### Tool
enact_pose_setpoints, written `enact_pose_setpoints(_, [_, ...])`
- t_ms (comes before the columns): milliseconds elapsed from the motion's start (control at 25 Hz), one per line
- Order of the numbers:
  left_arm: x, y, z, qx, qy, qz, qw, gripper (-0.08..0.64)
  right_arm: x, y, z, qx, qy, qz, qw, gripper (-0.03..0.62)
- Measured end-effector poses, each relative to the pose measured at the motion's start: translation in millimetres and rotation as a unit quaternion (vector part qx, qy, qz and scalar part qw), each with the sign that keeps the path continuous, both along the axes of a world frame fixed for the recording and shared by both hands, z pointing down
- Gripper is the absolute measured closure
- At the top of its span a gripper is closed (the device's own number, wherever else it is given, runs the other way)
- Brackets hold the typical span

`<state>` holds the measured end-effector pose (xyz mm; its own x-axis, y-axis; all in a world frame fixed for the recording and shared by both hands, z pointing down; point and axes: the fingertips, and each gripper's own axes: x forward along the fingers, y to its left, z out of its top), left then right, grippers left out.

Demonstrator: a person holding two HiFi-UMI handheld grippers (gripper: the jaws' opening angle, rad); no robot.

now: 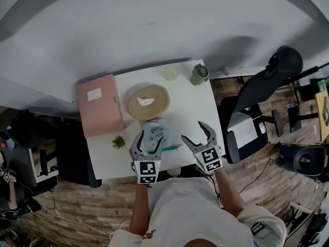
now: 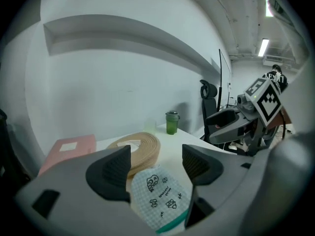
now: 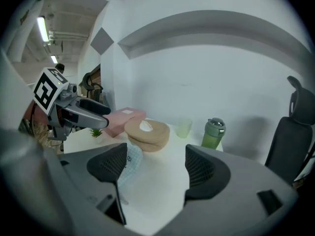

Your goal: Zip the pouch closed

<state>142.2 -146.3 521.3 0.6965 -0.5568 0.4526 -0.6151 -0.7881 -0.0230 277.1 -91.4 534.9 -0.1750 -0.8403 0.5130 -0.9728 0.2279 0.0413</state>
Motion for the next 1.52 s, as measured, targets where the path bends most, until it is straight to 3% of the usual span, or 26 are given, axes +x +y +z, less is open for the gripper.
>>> enact_pose_setpoints(360, [10,30,34,-0.03,-0.013,-0.08,0.9963,0.258,3,7,39,-0.04,0.005,-0.125,0.991,0.24])
enact_pose_setpoints(680, [11,60,70,-0.058,-0.027,-0.129,0.9896,0.307,-18,24,76,-0.072,0.019,-0.251,0.965,0.299])
enact_pose_setpoints(1080, [20,103,119,-0.105,-0.044,-0.138,0.9839,0.358,-32,50,120,-0.107,0.055,-0.349,0.929,0.358])
enact_pose_setpoints(1520, [42,137,171,-0.162,-0.072,-0.108,0.9783,0.376,-49,66,159,-0.125,0.088,-0.43,0.89,0.433])
